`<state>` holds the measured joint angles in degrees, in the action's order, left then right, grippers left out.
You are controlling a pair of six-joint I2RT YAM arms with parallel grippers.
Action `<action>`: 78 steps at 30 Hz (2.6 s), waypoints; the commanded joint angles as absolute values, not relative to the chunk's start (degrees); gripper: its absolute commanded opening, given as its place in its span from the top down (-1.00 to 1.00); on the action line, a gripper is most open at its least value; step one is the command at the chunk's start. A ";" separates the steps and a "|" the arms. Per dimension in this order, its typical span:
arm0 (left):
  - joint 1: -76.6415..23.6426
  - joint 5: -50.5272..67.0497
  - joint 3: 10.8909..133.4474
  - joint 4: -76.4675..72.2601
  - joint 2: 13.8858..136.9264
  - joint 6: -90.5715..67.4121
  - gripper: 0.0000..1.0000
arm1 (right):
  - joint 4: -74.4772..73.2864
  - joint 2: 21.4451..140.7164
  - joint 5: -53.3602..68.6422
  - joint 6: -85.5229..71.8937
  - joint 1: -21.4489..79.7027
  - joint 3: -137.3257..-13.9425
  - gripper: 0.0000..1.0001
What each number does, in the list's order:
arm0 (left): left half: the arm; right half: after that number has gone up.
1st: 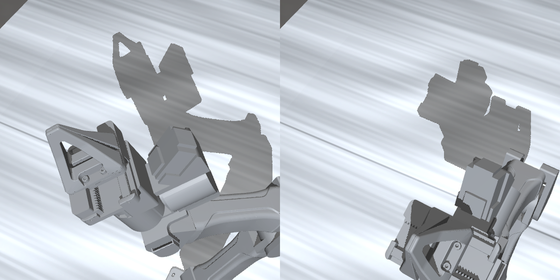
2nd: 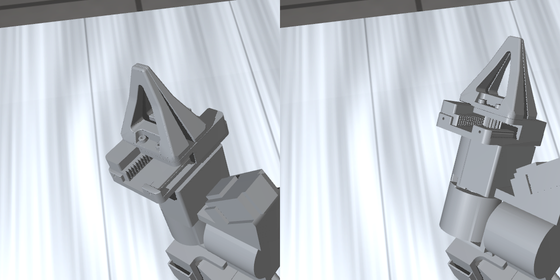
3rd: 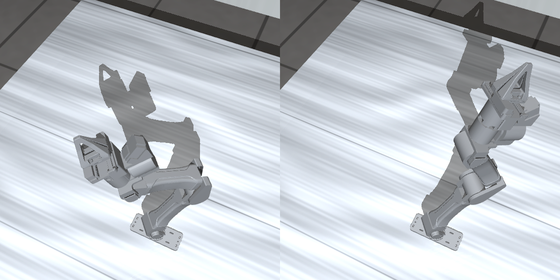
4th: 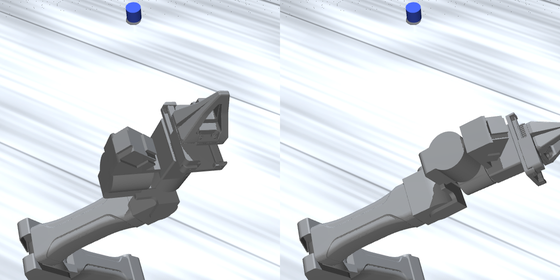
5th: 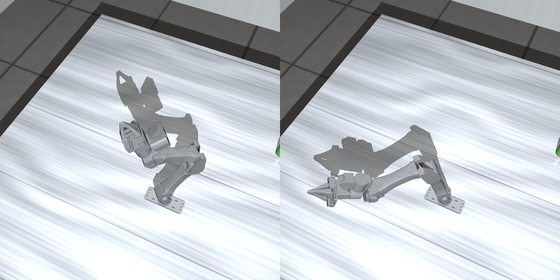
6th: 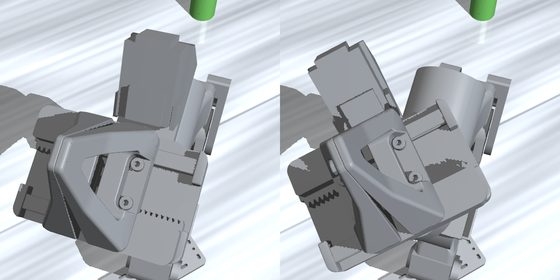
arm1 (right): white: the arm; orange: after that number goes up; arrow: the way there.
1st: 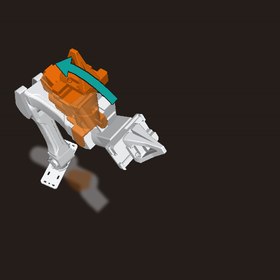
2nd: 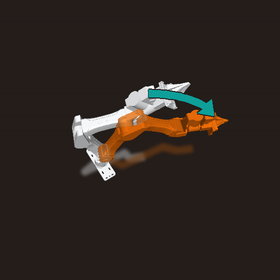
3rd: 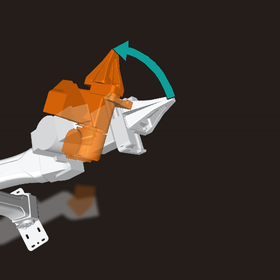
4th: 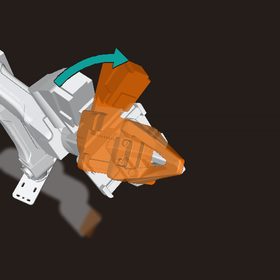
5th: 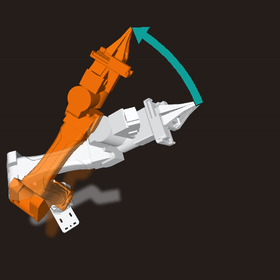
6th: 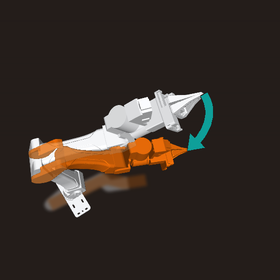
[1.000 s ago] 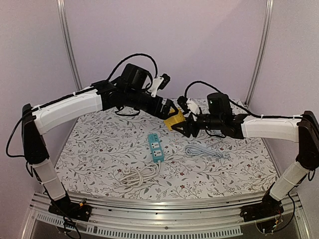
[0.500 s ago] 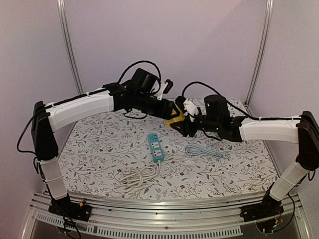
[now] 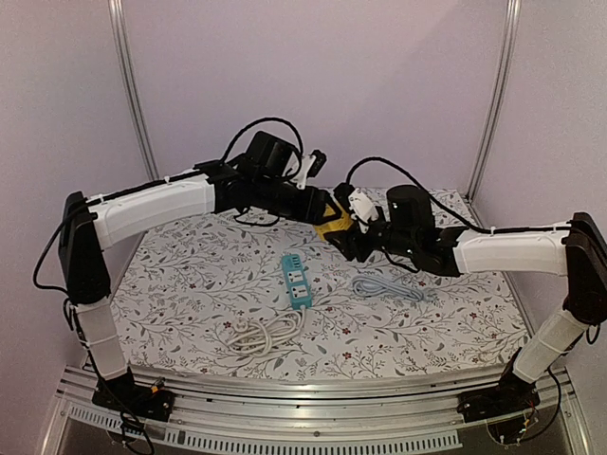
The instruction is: Insert the plug
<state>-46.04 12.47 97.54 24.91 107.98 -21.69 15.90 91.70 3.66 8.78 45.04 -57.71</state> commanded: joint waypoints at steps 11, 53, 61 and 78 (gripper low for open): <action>-40.42 11.97 90.11 22.11 101.08 -15.12 1.00 | 16.28 86.33 1.40 -2.24 44.84 -53.64 -0.98; -39.16 -11.63 78.25 26.00 90.69 -17.09 1.00 | -1.46 119.09 -0.68 -27.78 55.94 -78.06 -0.96; -39.11 -11.18 75.84 23.98 89.07 -16.31 1.00 | -7.32 123.53 -6.08 -28.74 57.62 -80.82 -0.74; -39.11 -10.32 72.89 16.64 87.24 -7.75 1.00 | -4.39 121.48 -8.35 -19.96 57.57 -73.74 0.16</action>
